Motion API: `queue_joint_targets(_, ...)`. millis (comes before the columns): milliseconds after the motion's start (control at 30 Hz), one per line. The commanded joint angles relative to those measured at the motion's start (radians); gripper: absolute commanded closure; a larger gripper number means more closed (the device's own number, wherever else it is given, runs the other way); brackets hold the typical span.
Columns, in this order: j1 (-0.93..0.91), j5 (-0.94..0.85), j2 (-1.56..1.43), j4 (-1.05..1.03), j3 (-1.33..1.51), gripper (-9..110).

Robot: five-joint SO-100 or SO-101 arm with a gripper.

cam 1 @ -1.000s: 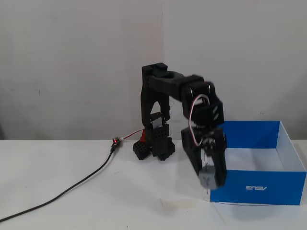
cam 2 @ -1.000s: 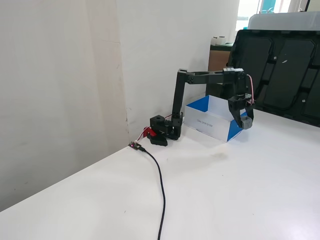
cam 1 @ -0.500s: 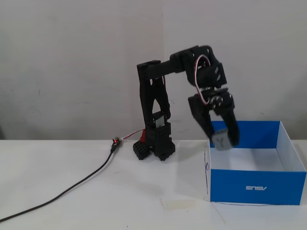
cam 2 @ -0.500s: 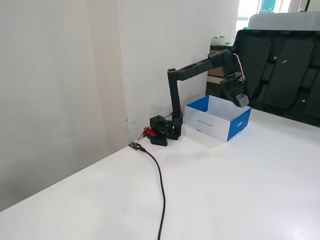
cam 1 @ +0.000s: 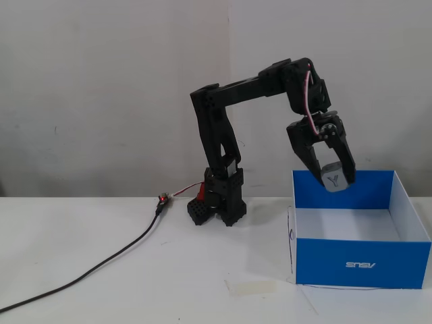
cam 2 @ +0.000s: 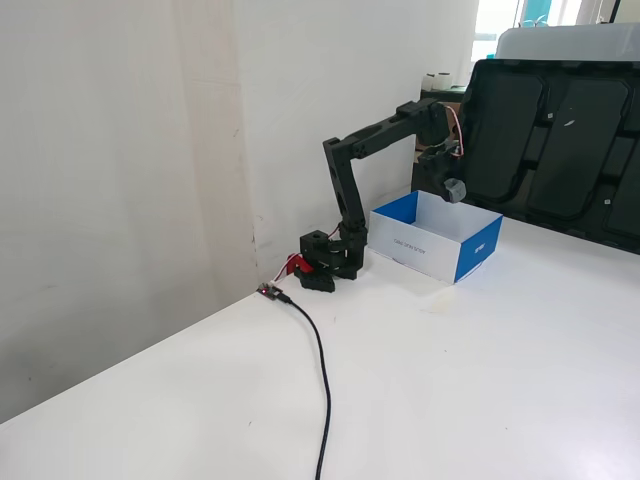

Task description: Pick the gray block and keep it in the box.

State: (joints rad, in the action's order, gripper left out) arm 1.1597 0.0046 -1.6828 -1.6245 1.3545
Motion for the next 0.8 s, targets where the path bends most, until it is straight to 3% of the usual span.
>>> queue_joint_targets(0, 0.066, 0.023, -0.089, 0.029, 0.002, 95)
queue_joint_targets(267, 0.118, 0.031, -0.089, 0.066, 0.046, 93)
queue_joint_targets(367, 0.121, 0.031, -0.083, 0.067, 0.057, 76)
queue_joint_targets(500, 0.110, 0.029, -0.080, 0.069, 0.063, 71)
queue_joint_targets(633, 0.101, 0.020, -0.081, 0.063, 0.063, 75)
queue_joint_targets(767, 0.078, 0.017, -0.097, 0.052, 0.063, 94)
